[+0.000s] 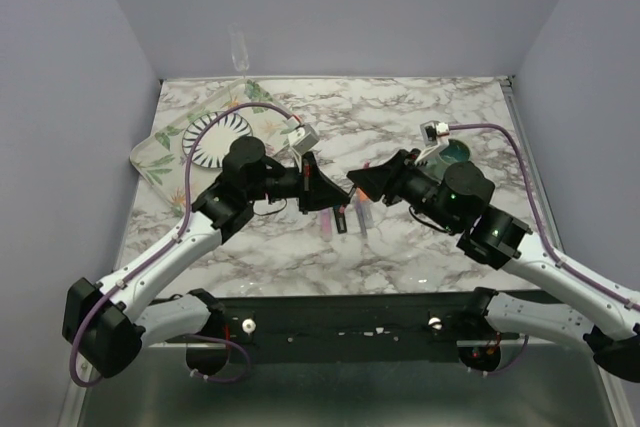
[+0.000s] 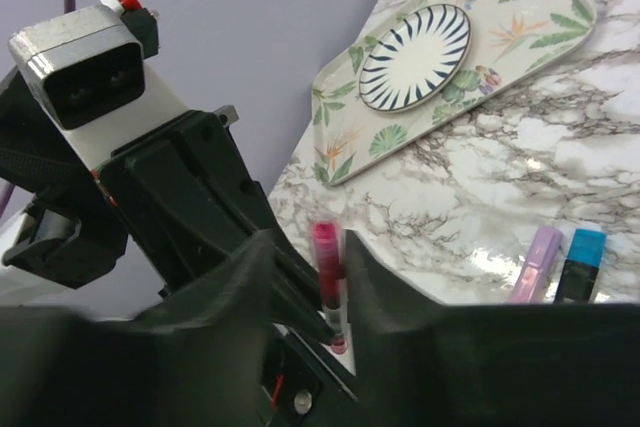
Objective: Insert the pens into the pen caps
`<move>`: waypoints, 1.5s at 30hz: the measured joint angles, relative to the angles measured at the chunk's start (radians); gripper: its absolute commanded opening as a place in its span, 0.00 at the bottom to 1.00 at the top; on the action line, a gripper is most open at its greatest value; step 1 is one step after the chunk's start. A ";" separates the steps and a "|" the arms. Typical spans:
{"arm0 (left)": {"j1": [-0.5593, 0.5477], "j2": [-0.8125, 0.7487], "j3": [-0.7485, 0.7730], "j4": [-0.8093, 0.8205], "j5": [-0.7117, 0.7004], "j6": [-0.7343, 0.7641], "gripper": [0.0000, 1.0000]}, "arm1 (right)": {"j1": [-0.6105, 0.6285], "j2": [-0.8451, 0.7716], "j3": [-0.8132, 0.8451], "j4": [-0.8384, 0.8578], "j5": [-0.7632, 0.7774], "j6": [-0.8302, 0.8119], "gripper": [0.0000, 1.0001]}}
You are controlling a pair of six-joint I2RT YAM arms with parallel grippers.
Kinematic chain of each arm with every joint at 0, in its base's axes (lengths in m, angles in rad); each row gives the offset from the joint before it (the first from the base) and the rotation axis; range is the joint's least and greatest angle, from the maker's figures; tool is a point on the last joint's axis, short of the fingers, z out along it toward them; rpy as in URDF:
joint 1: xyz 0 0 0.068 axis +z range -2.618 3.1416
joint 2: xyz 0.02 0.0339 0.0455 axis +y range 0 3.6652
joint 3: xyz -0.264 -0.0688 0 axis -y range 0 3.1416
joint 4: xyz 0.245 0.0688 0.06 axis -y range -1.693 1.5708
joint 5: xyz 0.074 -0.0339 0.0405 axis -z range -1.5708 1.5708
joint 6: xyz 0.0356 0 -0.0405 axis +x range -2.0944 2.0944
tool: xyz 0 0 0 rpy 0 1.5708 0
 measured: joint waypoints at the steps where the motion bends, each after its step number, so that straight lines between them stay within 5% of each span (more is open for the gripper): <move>1: 0.000 0.000 0.000 0.001 0.002 -0.002 0.00 | 0.000 -0.002 0.000 0.000 0.000 0.006 0.24; 4: -0.002 -0.003 0.000 0.019 0.008 -0.010 0.00 | -0.002 -0.007 -0.001 -0.002 0.004 0.010 0.01; 7: -0.005 -0.006 0.000 0.023 0.019 -0.029 0.03 | -0.008 -0.013 -0.008 -0.003 0.011 0.002 0.01; 8: -0.005 -0.005 0.000 0.022 0.021 -0.034 0.18 | -0.008 -0.015 -0.012 0.000 0.011 0.002 0.01; 11: -0.005 0.012 0.003 0.031 0.042 -0.053 0.31 | -0.008 -0.028 -0.029 0.007 0.011 0.003 0.01; 17: -0.005 0.053 0.011 0.077 0.078 -0.090 0.35 | -0.007 -0.041 -0.038 0.030 0.007 0.019 0.01; 19: -0.005 0.053 0.011 0.086 0.084 -0.094 0.33 | -0.007 -0.041 -0.038 0.037 0.005 0.023 0.01; 22: -0.005 0.053 0.011 0.098 0.091 -0.099 0.00 | -0.007 -0.041 -0.039 0.050 0.002 0.028 0.01; 24: -0.005 0.053 0.012 0.105 0.101 -0.104 0.00 | -0.008 -0.041 -0.042 0.055 0.002 0.028 0.01; 26: -0.005 0.055 0.011 0.106 0.105 -0.111 0.00 | -0.009 -0.041 -0.043 0.056 0.002 0.025 0.14; 27: -0.005 0.055 0.011 0.106 0.105 -0.113 0.00 | -0.009 -0.040 -0.043 0.057 0.002 0.026 0.40; 29: -0.004 0.055 0.011 0.101 0.101 -0.114 0.00 | -0.009 -0.032 -0.039 0.050 0.003 0.033 0.61; 36: 0.022 0.056 0.047 -0.067 -0.050 -0.017 0.00 | -0.005 -0.040 0.003 -0.133 0.021 0.143 0.65; 45: 0.093 0.081 0.052 -0.213 -0.217 0.014 0.00 | -0.005 -0.143 -0.006 -0.631 0.235 0.650 0.57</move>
